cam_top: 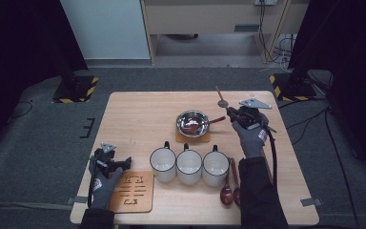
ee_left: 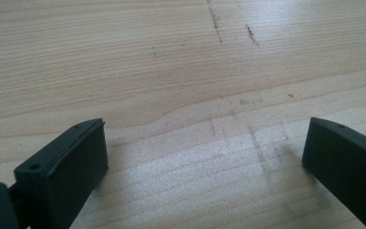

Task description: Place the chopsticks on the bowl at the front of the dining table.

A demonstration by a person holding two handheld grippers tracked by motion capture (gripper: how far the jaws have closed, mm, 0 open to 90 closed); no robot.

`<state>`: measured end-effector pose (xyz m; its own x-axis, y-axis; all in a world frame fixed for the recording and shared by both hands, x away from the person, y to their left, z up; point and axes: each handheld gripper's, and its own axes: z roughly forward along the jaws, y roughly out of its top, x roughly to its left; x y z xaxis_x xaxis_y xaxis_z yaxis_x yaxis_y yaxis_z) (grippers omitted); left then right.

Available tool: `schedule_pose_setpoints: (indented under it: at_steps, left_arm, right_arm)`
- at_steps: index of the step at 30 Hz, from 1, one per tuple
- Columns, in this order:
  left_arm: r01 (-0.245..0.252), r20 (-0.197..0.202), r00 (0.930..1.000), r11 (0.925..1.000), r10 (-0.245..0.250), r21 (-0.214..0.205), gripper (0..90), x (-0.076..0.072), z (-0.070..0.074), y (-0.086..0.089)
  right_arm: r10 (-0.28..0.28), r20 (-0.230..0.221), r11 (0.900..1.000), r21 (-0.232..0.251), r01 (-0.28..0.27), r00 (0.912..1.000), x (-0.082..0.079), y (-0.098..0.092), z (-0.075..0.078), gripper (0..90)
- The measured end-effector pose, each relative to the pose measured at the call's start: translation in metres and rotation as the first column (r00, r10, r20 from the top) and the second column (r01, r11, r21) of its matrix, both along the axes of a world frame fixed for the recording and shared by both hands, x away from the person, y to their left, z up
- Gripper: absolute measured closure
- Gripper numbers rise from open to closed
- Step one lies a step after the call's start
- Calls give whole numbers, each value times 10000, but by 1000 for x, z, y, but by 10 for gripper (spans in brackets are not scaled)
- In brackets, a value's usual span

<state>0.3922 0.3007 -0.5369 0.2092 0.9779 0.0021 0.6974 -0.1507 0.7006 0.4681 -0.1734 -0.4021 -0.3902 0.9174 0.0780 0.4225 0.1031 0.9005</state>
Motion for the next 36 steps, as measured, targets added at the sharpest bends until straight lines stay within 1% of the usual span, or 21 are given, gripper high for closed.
schedule_pose_setpoints:
  at_steps: [10,12,13,18,21,25,26,29,32,35,36]
  left_arm:
    - [1,1,10000,10000,-1,2,3,0,0,0]
    - [1,-1,10000,10000,-1,1,3,0,0,0]
    - [0,0,10000,10000,0,-1,3,0,0,0]
    - [2,0,10000,10000,-2,1,3,0,0,0]
    - [0,0,10000,10000,0,0,3,0,0,0]
    - [2,1,10000,10000,-2,-1,3,0,0,0]
    - [1,1,10000,10000,-1,1,3,0,0,0]
    - [-1,2,10000,10000,1,-3,3,0,0,0]
    - [1,0,10000,10000,-1,-1,3,0,0,0]
    - [2,-1,10000,10000,-2,0,3,0,0,0]
    - [3,-2,10000,10000,-3,1,3,0,0,0]
  right_arm:
    - [100,25,9999,-81,-100,9999,11,18,2,845]
    - [103,94,9998,-156,-101,9999,13,21,3,845]
    - [101,113,9999,-103,-100,9999,14,23,3,846]
    - [134,133,9998,-165,-131,9998,19,30,4,845]
    - [118,132,9999,-90,-117,9998,22,34,3,846]
    - [112,134,9999,-127,-110,9998,26,39,4,846]
    - [104,141,9999,-19,-104,9998,27,40,4,845]
    - [114,148,9998,-154,-112,9998,31,43,6,846]
    - [166,180,9999,25,-167,9997,34,48,8,845]
    - [176,227,9998,85,-178,9996,37,52,9,845]
    - [175,228,9998,21,-175,9996,38,54,9,845]
